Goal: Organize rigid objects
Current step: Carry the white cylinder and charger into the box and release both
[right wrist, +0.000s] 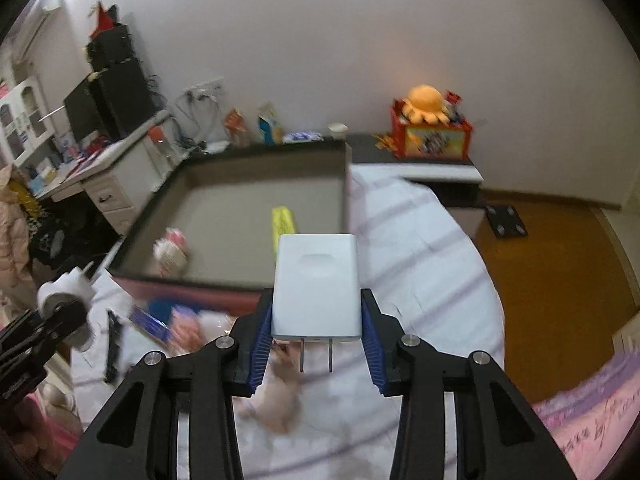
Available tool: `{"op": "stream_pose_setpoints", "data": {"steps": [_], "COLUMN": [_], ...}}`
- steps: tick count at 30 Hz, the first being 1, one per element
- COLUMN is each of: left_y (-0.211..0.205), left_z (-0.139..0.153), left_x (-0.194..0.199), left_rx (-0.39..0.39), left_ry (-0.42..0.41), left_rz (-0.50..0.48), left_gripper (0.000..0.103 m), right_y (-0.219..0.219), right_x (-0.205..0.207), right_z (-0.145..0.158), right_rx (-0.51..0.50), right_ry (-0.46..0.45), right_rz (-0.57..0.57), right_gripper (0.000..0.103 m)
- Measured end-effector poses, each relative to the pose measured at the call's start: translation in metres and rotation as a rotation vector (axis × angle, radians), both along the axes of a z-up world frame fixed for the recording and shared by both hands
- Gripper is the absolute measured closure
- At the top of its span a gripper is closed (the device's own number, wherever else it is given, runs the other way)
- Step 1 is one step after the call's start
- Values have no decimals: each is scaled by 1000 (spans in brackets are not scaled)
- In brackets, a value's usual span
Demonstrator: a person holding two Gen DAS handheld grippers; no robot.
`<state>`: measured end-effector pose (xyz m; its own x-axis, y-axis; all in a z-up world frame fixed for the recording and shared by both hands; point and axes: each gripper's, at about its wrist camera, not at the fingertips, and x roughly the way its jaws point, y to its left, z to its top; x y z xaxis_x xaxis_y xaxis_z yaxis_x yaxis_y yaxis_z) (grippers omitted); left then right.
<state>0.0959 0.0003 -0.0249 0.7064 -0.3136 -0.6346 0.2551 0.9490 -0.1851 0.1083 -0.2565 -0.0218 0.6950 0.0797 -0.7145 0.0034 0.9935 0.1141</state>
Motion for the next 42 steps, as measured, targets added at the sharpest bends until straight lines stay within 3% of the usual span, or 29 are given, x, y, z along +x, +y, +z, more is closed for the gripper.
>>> {"op": "stream_pose_setpoints", "data": {"steps": [8, 16, 20, 27, 30, 33, 34, 36, 37, 38, 42], "left_y": [-7, -37, -47, -58, -60, -52, -48, -40, -35, -32, -24], "left_z": [17, -14, -38, -53, -51, -49, -47, -41, -36, -31, -4], "left_x": [87, 179, 204, 218, 220, 221, 220, 216, 212, 208, 180], "left_rx": [17, 53, 68, 119, 155, 152, 151, 146, 134, 131, 137], "left_ry": [11, 126, 197, 224, 214, 219, 219, 206, 191, 177, 96], "left_rz": [-1, -32, -36, -37, -13, 20, 31, 47, 51, 58, 64], "left_gripper": [56, 56, 56, 55, 44, 29, 19, 9, 3, 0, 0], "right_y": [29, 46, 45, 39, 41, 37, 35, 34, 34, 32, 30], "right_x": [75, 153, 179, 191, 193, 192, 191, 186, 183, 178, 156], "right_z": [14, -25, -49, -65, -65, -64, -62, -57, -53, -46, -21], "right_rx": [19, 50, 52, 49, 24, 13, 17, 32, 21, 9, 53], "right_ry": [2, 131, 204, 269, 280, 277, 271, 255, 239, 212, 140], "right_rz": [103, 152, 142, 138, 130, 93, 88, 100, 85, 67, 80], "right_gripper": [62, 62, 62, 62, 60, 44, 41, 38, 26, 18, 9]}}
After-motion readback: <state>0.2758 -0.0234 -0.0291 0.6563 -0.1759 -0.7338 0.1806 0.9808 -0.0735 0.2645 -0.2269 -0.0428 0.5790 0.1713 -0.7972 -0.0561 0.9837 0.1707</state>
